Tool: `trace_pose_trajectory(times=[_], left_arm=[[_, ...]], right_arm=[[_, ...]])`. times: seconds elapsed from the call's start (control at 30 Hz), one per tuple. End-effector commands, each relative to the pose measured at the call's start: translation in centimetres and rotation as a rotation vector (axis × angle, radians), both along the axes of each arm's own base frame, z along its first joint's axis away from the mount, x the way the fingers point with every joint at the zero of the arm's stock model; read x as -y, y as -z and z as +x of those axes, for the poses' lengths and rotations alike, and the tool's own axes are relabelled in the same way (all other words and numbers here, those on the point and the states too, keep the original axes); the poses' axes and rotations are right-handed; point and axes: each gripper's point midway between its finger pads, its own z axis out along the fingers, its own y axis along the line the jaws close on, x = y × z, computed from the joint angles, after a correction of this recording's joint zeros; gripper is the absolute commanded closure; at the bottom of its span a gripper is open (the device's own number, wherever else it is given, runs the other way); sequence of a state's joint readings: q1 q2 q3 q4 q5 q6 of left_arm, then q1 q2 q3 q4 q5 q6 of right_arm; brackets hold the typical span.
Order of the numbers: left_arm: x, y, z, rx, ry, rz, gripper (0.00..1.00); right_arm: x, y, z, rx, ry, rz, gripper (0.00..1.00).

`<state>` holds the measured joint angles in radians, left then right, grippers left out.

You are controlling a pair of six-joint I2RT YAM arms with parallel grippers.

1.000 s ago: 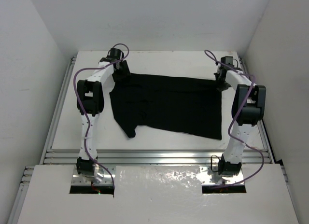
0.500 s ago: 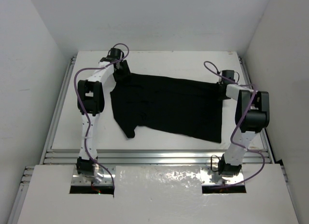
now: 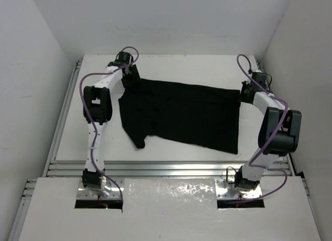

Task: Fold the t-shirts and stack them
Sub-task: Fold the tshirt

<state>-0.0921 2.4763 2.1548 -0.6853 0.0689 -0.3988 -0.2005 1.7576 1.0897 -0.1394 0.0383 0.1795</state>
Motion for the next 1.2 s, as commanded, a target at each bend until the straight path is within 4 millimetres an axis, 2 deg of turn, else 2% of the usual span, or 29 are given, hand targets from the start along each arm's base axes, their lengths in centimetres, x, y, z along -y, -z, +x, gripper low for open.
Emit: trace_pose_trajectory(times=[0.0,0.07,0.1,0.13,0.27,0.37,0.43,0.6,0.7,0.73,0.77,0.87,0.9,0.97,1.03,1.07,1.1,1.17], left_arm=[[0.1,-0.6,0.7,0.021,-0.002,-0.007,0.47],[-0.1,-0.7,0.7,0.021,-0.005,-0.01,0.47],[-0.2,-0.8,0.7,0.022,-0.007,-0.01,0.47],[-0.2,-0.8,0.7,0.022,-0.007,-0.011,0.47],[-0.1,-0.8,0.8,0.023,-0.004,-0.021,0.47],[-0.2,-0.6,0.7,0.02,-0.006,-0.021,0.47],[-0.2,-0.7,0.7,0.021,-0.005,-0.022,0.47],[-0.4,-0.9,0.8,0.026,-0.009,-0.019,0.47],[-1.2,-1.1,0.8,0.023,-0.032,0.002,0.47],[-1.5,-1.0,0.8,0.021,-0.049,0.012,0.46],[-1.8,-1.0,0.7,0.012,-0.059,0.018,0.46],[-2.3,-0.9,0.4,-0.001,-0.085,0.037,0.47],[-2.3,-0.6,0.1,-0.01,-0.09,0.035,0.47],[-3.5,-0.4,-0.3,-0.023,-0.143,0.084,0.49],[-4.5,0.0,-1.0,-0.042,-0.189,0.127,0.5],[-5.0,0.3,-1.4,-0.052,-0.213,0.15,0.5],[-5.2,0.4,-1.5,-0.056,-0.221,0.156,0.49],[-5.4,0.5,-1.7,-0.063,-0.232,0.166,0.47]], right_arm=[[-2.3,-2.2,2.3,0.081,0.0,0.158,0.84],[-2.8,-0.6,2.9,0.035,0.016,0.21,0.93],[-3.2,-0.9,3.9,0.046,-0.007,0.236,0.98],[-3.5,1.0,4.1,0.007,-0.006,0.261,1.0],[-3.2,3.2,4.5,-0.018,0.003,0.257,1.0],[-2.6,4.3,3.5,-0.065,0.041,0.236,1.0],[-2.9,5.3,2.1,-0.092,0.056,0.243,1.0],[-5.2,7.7,-0.5,-0.187,0.016,0.355,1.0],[-5.2,6.8,-0.2,-0.209,0.033,0.377,1.0],[-5.1,6.6,-0.8,-0.25,0.05,0.389,1.0],[-4.8,5.0,0.5,-0.218,0.051,0.389,1.0],[-4.2,1.7,1.6,-0.144,0.077,0.407,1.0],[-3.9,0.0,2.0,-0.103,0.083,0.403,0.98],[-3.2,-1.5,2.3,-0.079,0.105,0.37,0.97],[-1.8,-2.0,1.8,-0.096,0.185,0.316,0.97],[-1.0,-1.6,1.4,-0.12,0.232,0.287,0.97],[-0.8,-0.1,0.3,-0.198,0.26,0.279,0.98],[-0.5,0.9,-0.2,-0.247,0.283,0.261,1.0]])
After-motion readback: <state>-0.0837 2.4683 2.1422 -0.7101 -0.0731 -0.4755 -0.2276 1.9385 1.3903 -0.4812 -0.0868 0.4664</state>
